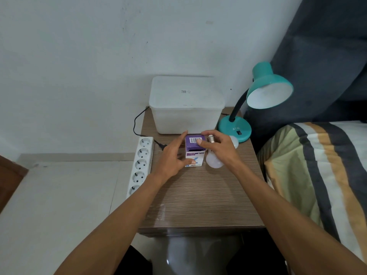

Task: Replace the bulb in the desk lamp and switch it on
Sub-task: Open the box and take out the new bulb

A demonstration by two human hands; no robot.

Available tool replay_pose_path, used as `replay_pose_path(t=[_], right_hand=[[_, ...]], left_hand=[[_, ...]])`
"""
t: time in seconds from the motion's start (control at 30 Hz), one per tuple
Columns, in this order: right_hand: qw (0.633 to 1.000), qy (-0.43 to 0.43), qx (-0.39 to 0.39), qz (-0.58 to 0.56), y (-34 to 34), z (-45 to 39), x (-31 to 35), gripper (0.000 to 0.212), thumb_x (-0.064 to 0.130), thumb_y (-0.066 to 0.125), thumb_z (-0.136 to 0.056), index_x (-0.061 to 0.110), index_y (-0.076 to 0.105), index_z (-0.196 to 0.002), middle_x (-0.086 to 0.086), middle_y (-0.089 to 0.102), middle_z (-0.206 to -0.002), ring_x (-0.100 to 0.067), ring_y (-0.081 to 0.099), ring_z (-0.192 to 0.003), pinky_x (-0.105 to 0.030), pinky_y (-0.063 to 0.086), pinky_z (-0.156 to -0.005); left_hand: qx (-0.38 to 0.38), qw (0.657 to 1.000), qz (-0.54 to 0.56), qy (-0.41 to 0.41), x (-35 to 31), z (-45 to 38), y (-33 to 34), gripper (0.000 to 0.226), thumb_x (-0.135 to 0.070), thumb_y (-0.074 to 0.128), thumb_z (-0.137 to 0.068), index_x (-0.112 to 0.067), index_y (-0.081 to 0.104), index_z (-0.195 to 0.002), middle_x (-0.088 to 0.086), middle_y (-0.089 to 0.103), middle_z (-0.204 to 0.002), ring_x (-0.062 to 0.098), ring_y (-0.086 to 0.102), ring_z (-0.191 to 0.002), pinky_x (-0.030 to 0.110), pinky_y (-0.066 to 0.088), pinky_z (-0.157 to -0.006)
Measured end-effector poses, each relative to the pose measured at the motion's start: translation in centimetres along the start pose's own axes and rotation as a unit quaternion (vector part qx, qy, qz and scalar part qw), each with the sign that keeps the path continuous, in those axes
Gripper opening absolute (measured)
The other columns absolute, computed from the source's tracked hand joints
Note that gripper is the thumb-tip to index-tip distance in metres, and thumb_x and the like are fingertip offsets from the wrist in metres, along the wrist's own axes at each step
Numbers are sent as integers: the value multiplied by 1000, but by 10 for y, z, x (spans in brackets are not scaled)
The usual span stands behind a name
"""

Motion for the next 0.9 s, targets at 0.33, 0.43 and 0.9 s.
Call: replay_pose_path(t=[0.33, 0.43, 0.9], right_hand=[[993, -66, -34, 95, 5, -3, -10, 45, 35, 87, -77, 27, 66, -117, 3, 71, -104, -16, 71, -98, -42, 63, -82], [991, -77, -34, 108, 6, 0, -10, 48, 33, 87, -78, 27, 64, -119, 5, 70, -102, -13, 71, -94, -39, 63, -80], [983, 11, -177, 53, -11, 6, -18, 16, 27, 69, -85, 13, 67, -94, -1, 69, -90, -25, 69, -90, -36, 55, -69]], left_hand=[[-14, 998, -32, 44, -7, 7, 3, 97, -14, 87, -81, -43, 32, -157, 0, 57, -145, 17, 63, -126, 41, 60, -96], [-15, 998, -42, 53, -9, 9, 4, 92, -15, 85, -83, -40, 36, -157, 2, 58, -142, 17, 64, -122, 40, 60, -96], [-22, 995, -67, 74, -8, 14, 6, 79, -15, 80, -89, -31, 42, -156, 5, 53, -139, 19, 58, -128, 35, 61, -95]])
Point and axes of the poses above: each hand's wrist, its own z-axis away from the middle knuckle, its own y-axis out of the palm, x = y × z, the point moved 3 cm from there along -z, towards the middle knuckle
